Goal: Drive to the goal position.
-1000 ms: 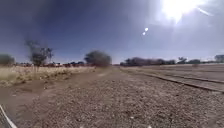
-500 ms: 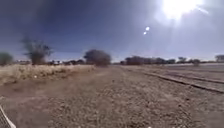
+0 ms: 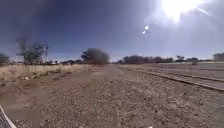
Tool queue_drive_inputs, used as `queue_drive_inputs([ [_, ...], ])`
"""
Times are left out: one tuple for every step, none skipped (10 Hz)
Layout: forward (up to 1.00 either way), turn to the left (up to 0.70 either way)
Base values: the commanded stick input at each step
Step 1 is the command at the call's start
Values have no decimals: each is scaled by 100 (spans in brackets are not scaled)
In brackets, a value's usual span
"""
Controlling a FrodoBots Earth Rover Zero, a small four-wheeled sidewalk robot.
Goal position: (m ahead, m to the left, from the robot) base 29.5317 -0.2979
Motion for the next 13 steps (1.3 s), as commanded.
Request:
queue_drive_inputs([
  [70, 0],
  [70, 0],
  [70, 0],
  [70, 0],
  [70, 0],
  [70, 0],
  [70, 0],
  [70, 0],
  [70, 0],
  [70, 0],
  [70, 0],
  [70, 0],
  [70, 0],
])
